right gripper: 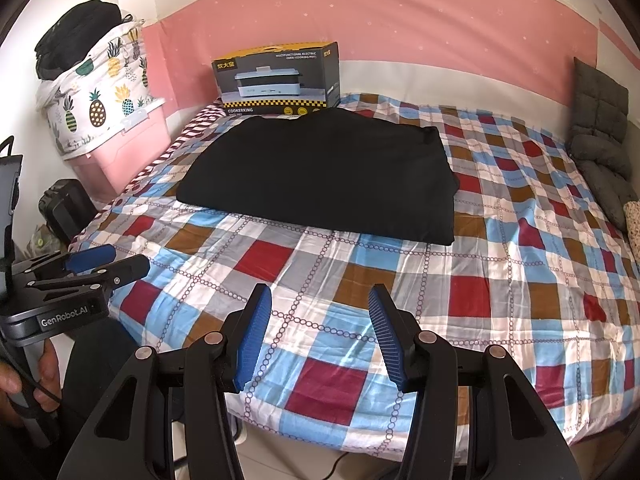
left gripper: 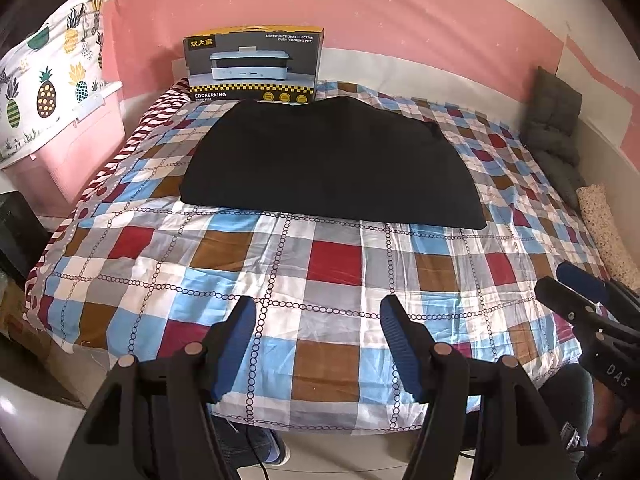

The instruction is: Fold large clothes

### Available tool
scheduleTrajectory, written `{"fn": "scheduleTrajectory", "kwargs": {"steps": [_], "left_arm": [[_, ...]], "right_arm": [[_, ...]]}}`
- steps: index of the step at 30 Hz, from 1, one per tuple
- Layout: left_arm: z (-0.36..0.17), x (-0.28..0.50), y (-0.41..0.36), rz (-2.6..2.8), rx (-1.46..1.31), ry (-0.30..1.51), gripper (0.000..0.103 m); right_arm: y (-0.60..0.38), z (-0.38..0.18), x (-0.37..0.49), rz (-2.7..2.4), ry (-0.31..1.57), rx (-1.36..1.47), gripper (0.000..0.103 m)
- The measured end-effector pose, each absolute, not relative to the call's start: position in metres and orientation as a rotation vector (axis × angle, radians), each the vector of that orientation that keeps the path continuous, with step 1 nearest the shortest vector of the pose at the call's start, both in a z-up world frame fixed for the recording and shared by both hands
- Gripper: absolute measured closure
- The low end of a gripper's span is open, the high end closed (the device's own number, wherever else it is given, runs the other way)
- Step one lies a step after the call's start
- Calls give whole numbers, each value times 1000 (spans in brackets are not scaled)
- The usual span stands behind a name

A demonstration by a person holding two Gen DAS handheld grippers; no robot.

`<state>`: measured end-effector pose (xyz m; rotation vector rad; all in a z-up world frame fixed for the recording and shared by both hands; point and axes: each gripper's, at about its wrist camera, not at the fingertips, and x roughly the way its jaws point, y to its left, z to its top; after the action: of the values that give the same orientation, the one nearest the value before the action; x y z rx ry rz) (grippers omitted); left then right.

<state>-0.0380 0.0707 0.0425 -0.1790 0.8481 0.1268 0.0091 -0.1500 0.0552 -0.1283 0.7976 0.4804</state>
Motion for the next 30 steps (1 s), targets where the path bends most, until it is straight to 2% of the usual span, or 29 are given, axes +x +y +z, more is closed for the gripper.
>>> {"fn": "scheduleTrajectory", "kwargs": {"steps": [30], "left_arm": [[41,-38,71,157,-205,851,36]], "right_arm": [[-148,54,7,476,798,-126,52]]}}
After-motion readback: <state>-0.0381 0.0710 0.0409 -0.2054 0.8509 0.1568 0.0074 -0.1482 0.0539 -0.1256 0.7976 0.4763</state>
